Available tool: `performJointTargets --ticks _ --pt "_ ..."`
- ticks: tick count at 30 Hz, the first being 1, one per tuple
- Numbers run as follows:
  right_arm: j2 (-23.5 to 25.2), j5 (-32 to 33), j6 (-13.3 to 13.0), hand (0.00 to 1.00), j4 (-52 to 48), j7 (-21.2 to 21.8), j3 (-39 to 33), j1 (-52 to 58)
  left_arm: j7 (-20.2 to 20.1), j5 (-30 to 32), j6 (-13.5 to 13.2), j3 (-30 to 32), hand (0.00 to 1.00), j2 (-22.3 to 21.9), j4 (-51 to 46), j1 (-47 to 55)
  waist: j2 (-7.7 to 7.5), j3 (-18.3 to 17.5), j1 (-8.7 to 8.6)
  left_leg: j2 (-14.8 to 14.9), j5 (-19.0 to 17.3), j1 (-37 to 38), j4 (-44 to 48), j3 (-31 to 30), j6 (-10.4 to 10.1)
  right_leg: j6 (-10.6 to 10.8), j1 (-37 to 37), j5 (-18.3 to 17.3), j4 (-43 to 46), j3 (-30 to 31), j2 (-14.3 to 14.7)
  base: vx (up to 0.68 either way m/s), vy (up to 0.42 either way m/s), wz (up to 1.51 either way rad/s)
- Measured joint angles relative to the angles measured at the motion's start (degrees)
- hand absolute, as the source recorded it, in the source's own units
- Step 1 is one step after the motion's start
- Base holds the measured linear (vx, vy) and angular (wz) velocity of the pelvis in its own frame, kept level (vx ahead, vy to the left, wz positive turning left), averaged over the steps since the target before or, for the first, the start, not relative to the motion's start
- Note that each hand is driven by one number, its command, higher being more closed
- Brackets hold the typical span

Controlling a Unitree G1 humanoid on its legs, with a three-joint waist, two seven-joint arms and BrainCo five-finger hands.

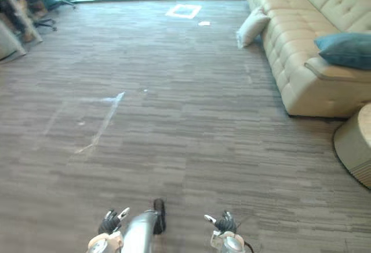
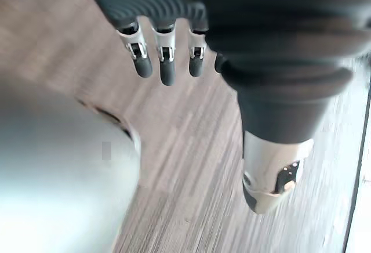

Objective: Pick up cushions and gather them together orderly.

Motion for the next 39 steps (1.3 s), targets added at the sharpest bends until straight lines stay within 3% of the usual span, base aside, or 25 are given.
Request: performJointTargets --ticks 1,3,4,7,10,13,15,16,17,18,19,20,21,22,24,27,29,30,32,33,34,36,37,38,39 --pt "0.22 -0.12 -0.08 0.00 -0.05 -0.02 -0.07 0.41 0.01 0.16 0.10 0.08 0.00 0.32 0.17 -0.17 -0.71 -0.13 0.11 -0.38 -1.30 0.71 0.95 0.63 0.30 1.56 -1.62 1.28 4.30 0.73 -0.46 0.83 0.367 -0.34" --pt "-0.08 -0.29 -0.23 0.00 0.00 -0.03 -0.69 1.08 0.21 0.62 0.26 0.70 0.00 0.86 1.15 -0.53 -1.66 0.61 -0.44 -2.22 -6.91 5.81 2.00 1.30 0.73 10.49 -10.47 10.75 27.35 1.73 -0.72 0.71 0.331 -0.08" --pt "-0.12 -0.30 -0.45 0.00 0.02 0.03 -1.15 1.45 0.34 0.84 0.92 0.67 0.00 1.23 2.65 -1.34 -1.69 0.64 -1.01 -3.09 -9.16 9.66 1.48 1.11 0.88 12.03 -15.25 11.21 38.26 0.00 -0.83 0.72 0.279 0.09" --pt "-0.74 -0.37 -1.44 0.00 -2.30 0.24 -1.23 1.97 0.50 1.15 1.48 -0.37 0.00 0.53 4.34 -1.65 0.71 1.38 -2.51 -3.63 -13.00 23.08 -5.51 1.53 0.74 7.05 -27.15 6.45 47.36 -8.44 -1.18 0.71 0.199 -0.09" --pt "-0.87 -0.40 -2.07 0.00 -4.52 0.32 -2.23 2.07 0.34 1.16 1.45 -2.77 0.00 -0.06 4.84 -2.71 1.19 1.26 -3.31 -3.47 -15.76 32.10 -11.48 1.14 -0.80 4.76 -39.30 4.40 35.13 -16.99 -0.86 0.65 0.072 0.07" --pt "-2.02 -0.38 -1.80 0.00 -4.38 0.28 -3.51 1.75 0.23 1.17 1.40 -3.40 0.00 -1.85 6.11 -3.54 1.86 1.13 -4.26 -2.86 -17.24 40.70 -17.37 0.84 -2.09 1.01 -42.26 10.92 7.96 -20.96 1.45 0.73 -0.024 0.38" --pt "-3.28 -0.42 -1.38 0.00 -2.88 0.34 -3.28 1.65 0.22 1.26 1.43 -2.85 0.00 -3.07 6.50 -2.98 3.84 0.26 -5.59 -0.39 -17.08 43.24 -16.46 -2.64 -2.53 -4.69 -41.86 18.56 8.50 -19.94 4.44 0.85 -0.091 0.48" --pt "-4.33 -0.44 -0.97 0.00 -2.03 0.34 -3.20 1.14 0.12 1.72 1.49 -2.25 0.00 -3.97 6.66 -2.78 5.25 -0.50 -5.46 1.60 -15.59 42.75 -13.23 -3.91 -4.80 -5.34 -41.53 15.58 11.42 -20.87 4.69 1.04 -0.143 0.24" --pt "-4.64 -0.44 -0.80 0.00 -2.03 0.39 -3.35 0.84 0.10 2.29 1.66 -2.03 0.00 -4.69 6.80 -2.93 6.00 0.04 -5.53 1.76 -12.15 40.59 -6.74 -5.60 -4.93 -5.51 -40.97 13.38 14.59 -21.30 4.24 0.85 -0.130 0.13" --pt "-5.45 -0.43 -0.79 0.00 -2.06 0.66 -3.35 0.78 0.02 2.89 1.69 -1.37 0.00 -5.30 6.76 -4.35 6.00 1.09 -6.09 1.30 -4.61 36.76 3.84 -7.13 -2.72 -6.44 -41.11 12.12 20.27 -22.54 2.70 0.78 -0.207 0.14" --pt "-5.72 -0.33 -0.80 0.00 -2.41 0.83 -3.22 0.69 -0.05 2.92 1.76 -0.71 0.00 -5.08 7.20 -4.39 6.91 1.20 -6.11 2.49 2.84 33.05 12.49 -7.50 -2.68 -3.63 -39.68 10.42 19.03 -22.18 4.29 0.61 -0.280 -0.09" --pt "-5.95 -0.39 -0.70 0.00 -2.60 0.61 -2.53 1.11 0.08 2.91 1.86 1.56 0.00 -5.10 6.49 -3.26 8.40 1.14 -5.69 5.15 10.39 26.76 28.10 -8.11 -4.29 -7.43 -31.94 8.23 8.94 -22.56 7.20 0.57 -0.266 -0.49" --pt "-6.89 -0.28 -0.67 0.00 -1.96 0.63 -2.91 0.38 0.06 2.91 1.88 1.99 0.00 -5.17 6.10 -3.15 10.46 2.12 -5.08 7.93 7.24 22.89 36.99 -8.24 -4.30 -7.62 -27.85 7.61 7.52 -21.63 9.83 0.60 -0.146 -0.80" --pt "-6.38 -0.24 -0.50 0.00 -0.86 0.47 -2.59 -0.41 0.09 2.90 1.92 2.01 0.00 -4.62 5.56 -2.46 10.20 2.43 -4.15 8.29 4.67 18.73 42.15 -8.25 -4.05 -8.83 -23.72 6.21 5.31 -19.62 10.95 0.73 -0.051 -0.95" --pt "-3.80 -0.21 -0.24 0.00 -0.04 0.50 -1.23 -0.94 0.03 2.29 1.56 1.98 0.00 -3.28 2.81 -0.25 7.00 2.86 -2.25 7.30 0.12 9.89 41.50 -6.30 -4.41 -8.72 -14.42 5.03 -1.80 -14.95 10.89 0.77 -0.064 -0.88" --pt "-2.46 -0.23 -0.03 0.00 0.18 0.65 0.17 -1.56 0.06 1.41 0.40 1.90 0.00 -3.35 -0.72 1.54 6.32 2.46 -0.91 6.99 -3.99 1.30 22.02 -0.14 -4.37 -7.04 -5.48 3.50 -8.92 -9.72 10.42 0.73 0.043 -0.81" --pt "-2.22 -0.24 0.14 0.00 0.11 0.54 0.66 -2.09 0.15 0.33 0.05 1.97 0.00 -4.10 -1.26 1.68 6.16 2.38 -0.15 5.06 -2.75 0.35 3.83 3.16 -5.44 -5.39 -1.00 1.80 -11.69 -7.21 8.90 0.83 0.207 -0.86" --pt "-2.21 -0.23 0.11 0.00 0.29 0.38 0.67 -2.07 0.24 -0.43 -0.17 2.51 0.00 -4.49 -1.43 1.68 6.40 2.34 0.38 2.98 2.95 0.11 -7.59 5.01 -2.47 -3.93 2.98 0.89 -13.35 -5.04 8.24 0.80 0.255 -0.86" --pt "-1.72 -0.23 0.19 0.00 1.26 0.11 0.58 -1.96 0.19 -0.89 -0.20 2.75 0.00 -3.75 -1.48 1.63 4.56 1.40 1.00 0.74 8.39 1.46 -7.28 5.31 2.62 -3.36 4.60 0.59 -12.71 -3.10 6.10 0.78 0.259 -0.49" --pt "-0.88 -0.29 0.18 0.00 1.93 0.14 -0.81 -1.88 0.10 -0.53 0.03 2.27 0.00 -2.07 -1.15 0.86 1.72 0.46 0.13 -0.89 5.53 1.94 -5.52 5.69 5.12 -0.60 3.81 2.44 -9.13 -2.93 3.32 0.94 0.311 -0.09" --pt "-0.53 -0.29 0.30 0.00 2.07 0.16 -2.24 -1.34 0.09 -0.48 0.26 2.59 0.00 -2.02 -0.90 0.55 1.34 0.65 0.25 -0.56 2.12 2.86 -2.08 5.65 5.76 1.87 3.26 5.86 -4.50 -1.67 3.22 0.94 0.315 0.09" --pt "0.51 -0.41 0.31 0.00 2.17 0.24 -3.45 -0.50 0.10 -0.62 0.26 2.98 0.00 -1.10 0.03 0.77 0.45 0.56 0.55 -1.08 -1.47 5.31 2.85 5.93 7.07 3.02 1.78 14.04 5.09 -1.14 4.11 0.86 0.307 0.11" --pt "-0.13 -0.41 0.04 0.00 2.21 0.26 -4.57 0.72 0.14 -0.43 0.34 2.22 0.00 -0.76 0.80 0.66 0.52 0.12 -0.05 -2.22 -5.48 10.47 0.06 4.08 5.48 12.09 -3.53 22.60 18.73 -1.36 4.14 0.94 0.295 0.16" --pt "-0.37 -0.44 -0.49 0.00 2.03 0.29 -4.54 0.68 0.09 0.33 0.65 1.53 0.00 -0.30 1.61 0.18 0.36 0.40 -0.11 -3.94 -8.58 14.91 -2.52 2.43 3.00 14.75 -10.47 22.76 33.25 -2.34 3.67 0.73 0.205 0.17" --pt "-0.45 -0.45 -0.75 0.00 1.78 0.37 -4.53 1.04 0.14 0.68 1.15 1.19 0.00 -0.03 2.29 -0.16 0.27 0.48 -0.61 -4.84 -9.73 17.31 -3.51 1.85 3.04 13.72 -14.83 20.64 40.57 -3.47 3.07 0.69 0.120 0.25"
